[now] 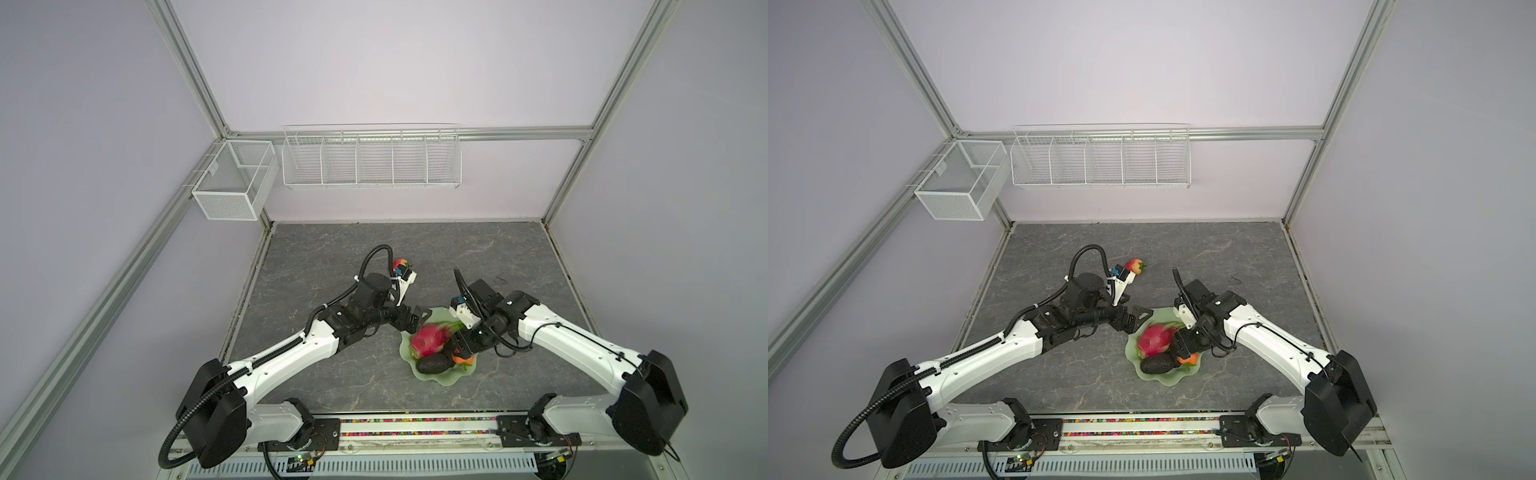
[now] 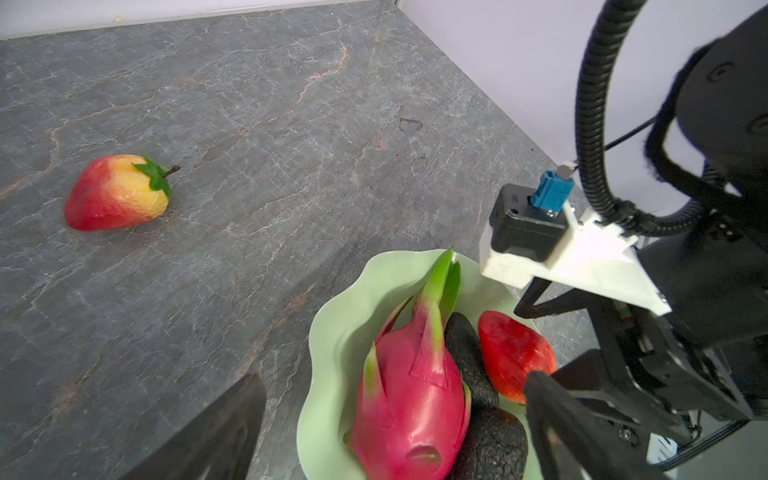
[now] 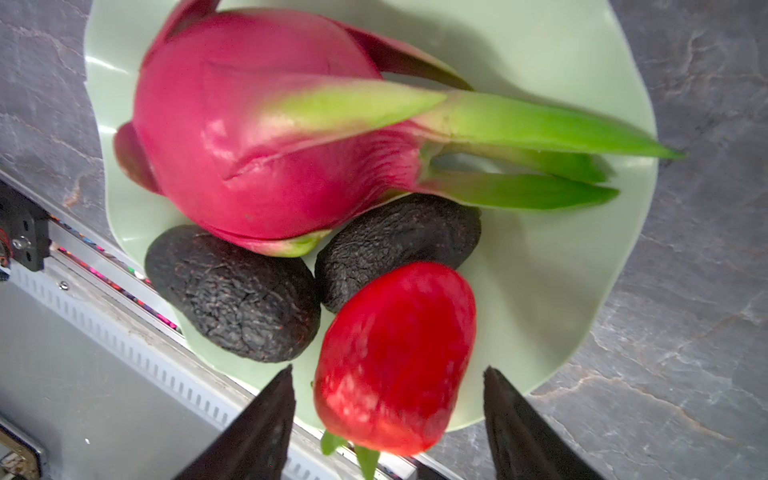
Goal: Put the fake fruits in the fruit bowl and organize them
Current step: 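Move the right gripper to the red-yellow strawberry farther from the robot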
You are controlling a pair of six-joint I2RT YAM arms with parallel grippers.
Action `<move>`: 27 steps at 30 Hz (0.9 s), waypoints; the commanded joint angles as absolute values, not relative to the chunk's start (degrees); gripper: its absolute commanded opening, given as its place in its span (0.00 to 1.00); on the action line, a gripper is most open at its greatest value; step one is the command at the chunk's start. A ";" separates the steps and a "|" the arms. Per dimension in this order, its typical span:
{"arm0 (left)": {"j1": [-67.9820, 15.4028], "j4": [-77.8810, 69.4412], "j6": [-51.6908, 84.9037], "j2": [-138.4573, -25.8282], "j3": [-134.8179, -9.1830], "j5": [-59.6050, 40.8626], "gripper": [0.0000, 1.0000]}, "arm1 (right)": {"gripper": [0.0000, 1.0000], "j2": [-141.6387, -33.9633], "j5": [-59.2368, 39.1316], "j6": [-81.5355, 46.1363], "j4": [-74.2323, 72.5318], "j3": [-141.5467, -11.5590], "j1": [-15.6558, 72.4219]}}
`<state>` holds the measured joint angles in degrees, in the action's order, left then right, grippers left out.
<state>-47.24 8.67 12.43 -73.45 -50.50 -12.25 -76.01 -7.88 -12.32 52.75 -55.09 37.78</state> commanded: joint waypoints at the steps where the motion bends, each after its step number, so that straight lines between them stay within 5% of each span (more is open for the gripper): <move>1: -46.97 8.75 12.67 -72.01 -50.27 -11.95 0.97 | 0.85 -76.71 -6.67 -11.19 53.73 -56.95 38.20; 4: -46.98 9.42 12.48 -70.99 -50.78 -9.94 0.97 | 0.99 -76.50 -2.85 -10.62 54.39 -60.66 38.19; 10: -39.40 13.65 17.74 -69.85 -51.68 0.94 0.97 | 0.90 -83.64 -0.23 -2.79 43.84 -73.56 38.22; 16: -24.48 10.27 25.54 -69.44 -47.68 -9.92 0.96 | 0.89 -103.88 0.53 14.11 31.68 -90.01 37.98; 27: -23.57 9.49 28.57 -69.02 -44.76 -11.18 0.96 | 0.88 -124.34 -19.11 25.13 22.81 -105.50 28.89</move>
